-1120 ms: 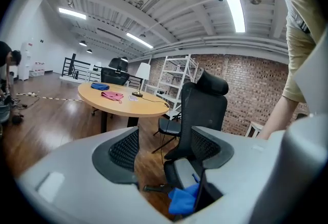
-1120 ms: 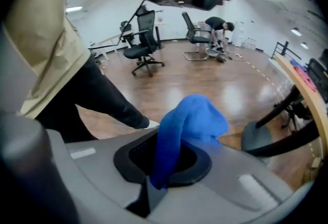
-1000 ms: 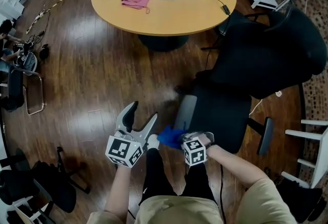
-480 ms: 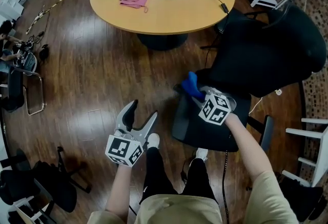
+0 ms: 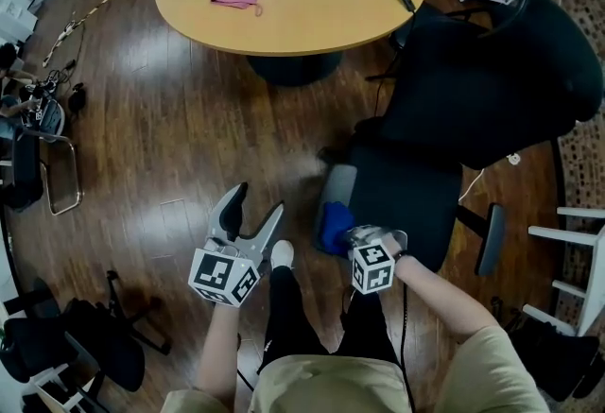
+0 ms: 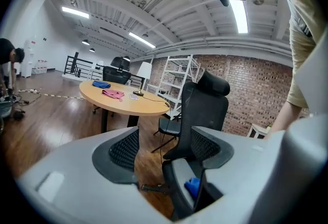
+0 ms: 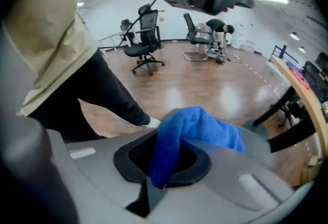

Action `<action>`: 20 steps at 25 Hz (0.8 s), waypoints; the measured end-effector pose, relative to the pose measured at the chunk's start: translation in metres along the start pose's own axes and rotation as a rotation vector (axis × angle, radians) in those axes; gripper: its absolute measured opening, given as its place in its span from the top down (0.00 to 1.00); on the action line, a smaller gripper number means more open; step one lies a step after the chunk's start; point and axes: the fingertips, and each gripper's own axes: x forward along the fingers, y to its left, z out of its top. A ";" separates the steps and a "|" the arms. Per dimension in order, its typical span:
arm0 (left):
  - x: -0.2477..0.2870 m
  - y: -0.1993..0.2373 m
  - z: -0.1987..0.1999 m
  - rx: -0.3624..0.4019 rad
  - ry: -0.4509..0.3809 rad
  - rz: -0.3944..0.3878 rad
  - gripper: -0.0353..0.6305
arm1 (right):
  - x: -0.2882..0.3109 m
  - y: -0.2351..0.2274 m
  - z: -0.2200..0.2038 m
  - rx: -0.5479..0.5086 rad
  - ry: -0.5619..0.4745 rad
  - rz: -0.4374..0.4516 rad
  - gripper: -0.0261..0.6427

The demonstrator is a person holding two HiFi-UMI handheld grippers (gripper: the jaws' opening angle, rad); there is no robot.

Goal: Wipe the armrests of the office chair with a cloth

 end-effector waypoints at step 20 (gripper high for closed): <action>0.010 -0.027 -0.005 -0.007 0.010 -0.020 0.50 | -0.074 -0.183 -0.092 0.560 -0.045 -0.489 0.93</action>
